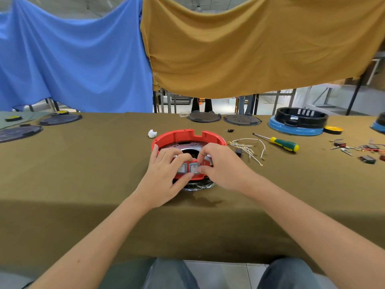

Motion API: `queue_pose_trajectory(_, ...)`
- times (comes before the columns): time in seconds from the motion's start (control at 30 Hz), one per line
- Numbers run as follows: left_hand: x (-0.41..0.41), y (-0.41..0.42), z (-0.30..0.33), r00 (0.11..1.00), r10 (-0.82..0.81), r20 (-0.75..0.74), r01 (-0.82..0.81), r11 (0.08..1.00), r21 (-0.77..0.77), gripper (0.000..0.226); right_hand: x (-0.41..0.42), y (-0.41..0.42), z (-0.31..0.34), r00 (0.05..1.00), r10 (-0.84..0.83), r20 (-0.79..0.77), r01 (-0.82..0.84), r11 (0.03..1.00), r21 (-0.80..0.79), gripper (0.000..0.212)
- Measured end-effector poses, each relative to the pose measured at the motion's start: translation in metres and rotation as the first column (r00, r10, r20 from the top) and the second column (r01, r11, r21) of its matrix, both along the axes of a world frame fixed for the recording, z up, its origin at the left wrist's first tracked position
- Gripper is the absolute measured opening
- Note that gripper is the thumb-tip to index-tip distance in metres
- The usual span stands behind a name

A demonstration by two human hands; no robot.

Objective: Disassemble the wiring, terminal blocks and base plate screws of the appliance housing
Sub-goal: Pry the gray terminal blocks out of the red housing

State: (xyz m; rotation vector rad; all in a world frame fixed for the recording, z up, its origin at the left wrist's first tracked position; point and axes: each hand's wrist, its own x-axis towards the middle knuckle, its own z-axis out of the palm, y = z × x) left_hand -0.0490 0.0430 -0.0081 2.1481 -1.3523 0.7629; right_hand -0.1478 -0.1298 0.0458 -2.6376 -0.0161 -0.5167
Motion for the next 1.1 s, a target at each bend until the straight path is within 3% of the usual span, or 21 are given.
queue_pose_trajectory(0.4,0.001,0.000,-0.003,0.999,-0.033,0.002,0.033,0.999,-0.022,0.026,-0.001,-0.001,-0.006,0.999,0.007,0.046,-0.009,0.998,0.055,0.014)
queue_pose_trajectory(1.1,0.003,0.000,-0.003,0.998,-0.059,0.033,0.060,0.998,-0.019,0.024,0.000,-0.003,-0.012,0.995,0.021,0.100,-0.021,1.000,-0.005,0.016)
